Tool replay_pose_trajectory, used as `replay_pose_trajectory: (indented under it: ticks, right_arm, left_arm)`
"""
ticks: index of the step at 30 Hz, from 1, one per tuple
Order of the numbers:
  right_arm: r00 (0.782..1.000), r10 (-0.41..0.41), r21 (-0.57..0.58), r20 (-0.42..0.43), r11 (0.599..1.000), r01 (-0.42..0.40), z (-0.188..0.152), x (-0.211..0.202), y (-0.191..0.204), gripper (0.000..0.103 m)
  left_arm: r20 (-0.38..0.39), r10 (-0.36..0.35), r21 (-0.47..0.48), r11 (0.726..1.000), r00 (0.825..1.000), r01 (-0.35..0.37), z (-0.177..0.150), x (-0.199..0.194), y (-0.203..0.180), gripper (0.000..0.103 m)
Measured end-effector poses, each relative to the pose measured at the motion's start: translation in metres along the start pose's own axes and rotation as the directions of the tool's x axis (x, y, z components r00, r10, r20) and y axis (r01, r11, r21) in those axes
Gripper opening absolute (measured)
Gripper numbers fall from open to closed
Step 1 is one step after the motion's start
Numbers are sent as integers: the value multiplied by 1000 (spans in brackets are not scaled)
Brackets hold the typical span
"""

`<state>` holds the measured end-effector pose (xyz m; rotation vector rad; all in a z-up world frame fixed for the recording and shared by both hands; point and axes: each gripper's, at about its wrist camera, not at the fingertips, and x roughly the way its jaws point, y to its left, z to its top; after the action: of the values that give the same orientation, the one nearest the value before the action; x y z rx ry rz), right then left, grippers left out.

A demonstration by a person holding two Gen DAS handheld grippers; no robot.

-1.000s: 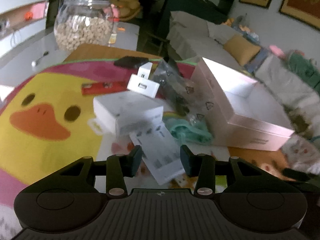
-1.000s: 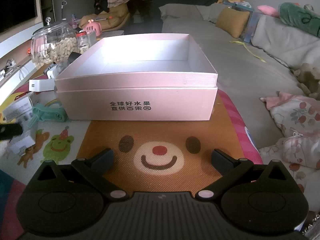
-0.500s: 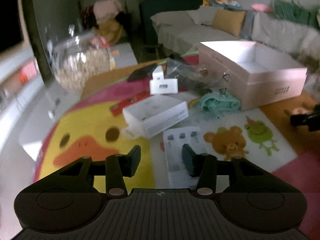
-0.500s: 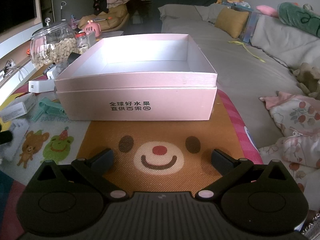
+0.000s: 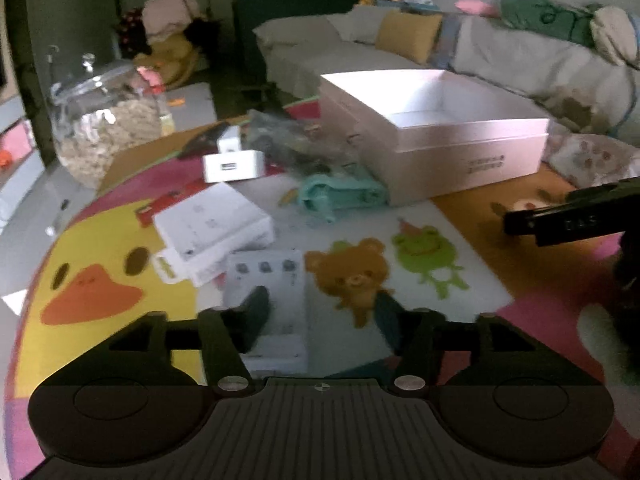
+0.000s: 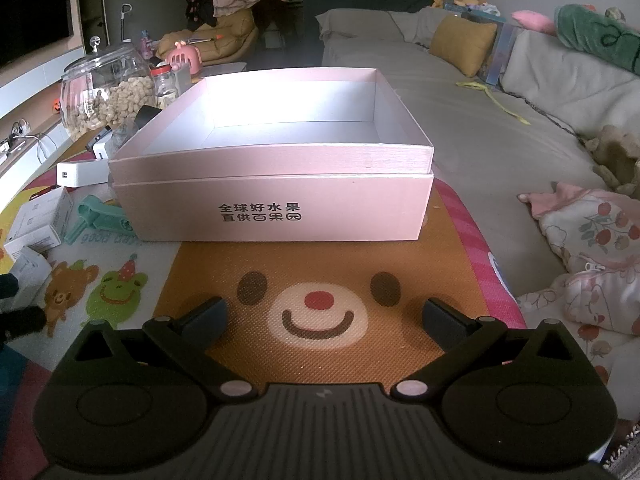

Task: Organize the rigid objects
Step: 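Move the left tool to the white battery charger tray and grasp it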

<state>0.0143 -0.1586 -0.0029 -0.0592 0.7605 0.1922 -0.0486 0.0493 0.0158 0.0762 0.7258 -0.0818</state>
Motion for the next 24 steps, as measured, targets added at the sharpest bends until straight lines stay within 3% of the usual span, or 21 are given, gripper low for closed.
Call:
replay_pose_trajectory:
  ticks: [4, 7, 9, 11, 16, 21, 24]
  right_arm:
    - [1000, 1, 1, 0, 1000, -1, 0, 0, 0, 103]
    - [1000, 0, 1, 0, 1000, 0, 0, 0, 0, 103]
    - [1000, 1, 1, 0, 1000, -1, 0, 0, 0, 103]
    - [1000, 1, 1, 0, 1000, -1, 0, 0, 0, 103]
    - [1000, 1, 1, 0, 1000, -1, 0, 0, 0, 103]
    - [1000, 1, 0, -1, 1000, -1, 0, 0, 0, 103]
    - [1000, -4, -4, 0, 1000, 4, 0, 0, 0, 103]
  left_arm:
    - [47, -32, -29, 999, 998, 34, 1, -9, 5, 65]
    - [102, 102, 19, 994, 990, -104, 1, -17, 4, 63]
    - [72, 151, 41, 987, 986, -154, 1, -11, 7, 63]
    - [10, 119, 4, 993, 993, -119, 0, -1, 14, 63]
    - [1, 56, -101, 993, 998, -56, 3, 9, 26, 65]
    - [-3, 45, -124, 991, 999, -45, 4, 11, 31, 65]
    - [49, 54, -56, 997, 997, -51, 0, 14, 22, 60]
